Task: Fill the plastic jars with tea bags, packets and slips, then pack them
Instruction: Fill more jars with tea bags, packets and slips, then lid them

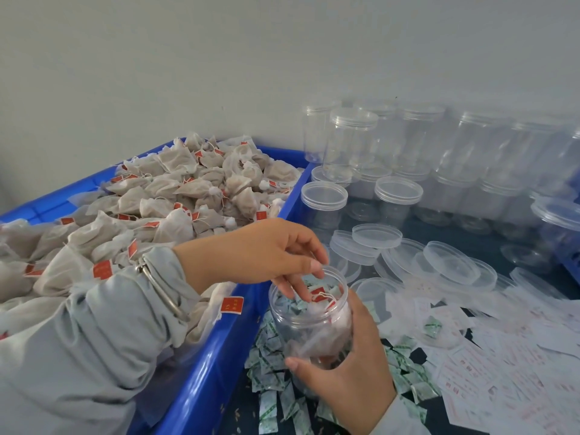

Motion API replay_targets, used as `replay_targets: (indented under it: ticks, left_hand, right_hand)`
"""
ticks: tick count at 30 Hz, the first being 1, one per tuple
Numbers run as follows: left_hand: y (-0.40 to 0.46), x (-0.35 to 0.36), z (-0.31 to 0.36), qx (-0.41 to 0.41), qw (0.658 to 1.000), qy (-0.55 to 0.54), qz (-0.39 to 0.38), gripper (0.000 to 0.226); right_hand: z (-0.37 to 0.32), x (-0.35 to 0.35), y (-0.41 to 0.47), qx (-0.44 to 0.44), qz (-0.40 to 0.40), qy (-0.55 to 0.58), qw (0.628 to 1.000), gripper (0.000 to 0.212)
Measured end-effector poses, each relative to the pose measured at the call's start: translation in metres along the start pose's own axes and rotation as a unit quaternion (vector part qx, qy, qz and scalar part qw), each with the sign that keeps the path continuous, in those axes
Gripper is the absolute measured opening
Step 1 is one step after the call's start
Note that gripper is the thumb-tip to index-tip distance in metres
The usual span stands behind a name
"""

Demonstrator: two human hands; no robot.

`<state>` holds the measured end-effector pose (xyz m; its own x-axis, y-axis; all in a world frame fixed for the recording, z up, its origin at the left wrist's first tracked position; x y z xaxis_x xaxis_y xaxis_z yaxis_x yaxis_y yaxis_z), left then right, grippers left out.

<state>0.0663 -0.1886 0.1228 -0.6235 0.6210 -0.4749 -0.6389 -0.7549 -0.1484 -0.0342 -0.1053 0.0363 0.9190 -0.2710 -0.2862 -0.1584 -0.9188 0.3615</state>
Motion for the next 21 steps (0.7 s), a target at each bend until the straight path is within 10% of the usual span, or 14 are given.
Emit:
replay_targets:
  ticks: [12, 21]
  left_hand:
    - [0.0, -0.124, -0.042, -0.04, 0.901, 0.23, 0.365, 0.021]
    - [0.023, -0.064, -0.085, -0.114, 0.933, 0.336, 0.053, 0.031]
  right_hand:
    - [0.009, 0.001, -0.004, 0.033, -0.003, -0.004, 0.999, 0.112]
    - [0.003, 0.0, -0.003, 0.017, 0.001, -0.008, 1.0, 0.101]
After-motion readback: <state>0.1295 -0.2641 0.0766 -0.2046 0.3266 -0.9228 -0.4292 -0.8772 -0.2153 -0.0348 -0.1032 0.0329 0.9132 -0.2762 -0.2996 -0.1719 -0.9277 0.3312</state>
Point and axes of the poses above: each hand's wrist, its own y-axis towards the middle knuckle, its own x-axis out of the palm, z = x × y, the point moved 7 cm from there along y, towards the middle knuckle, and after that the axes turned 5 degrees about z, right-handed, at the moved point
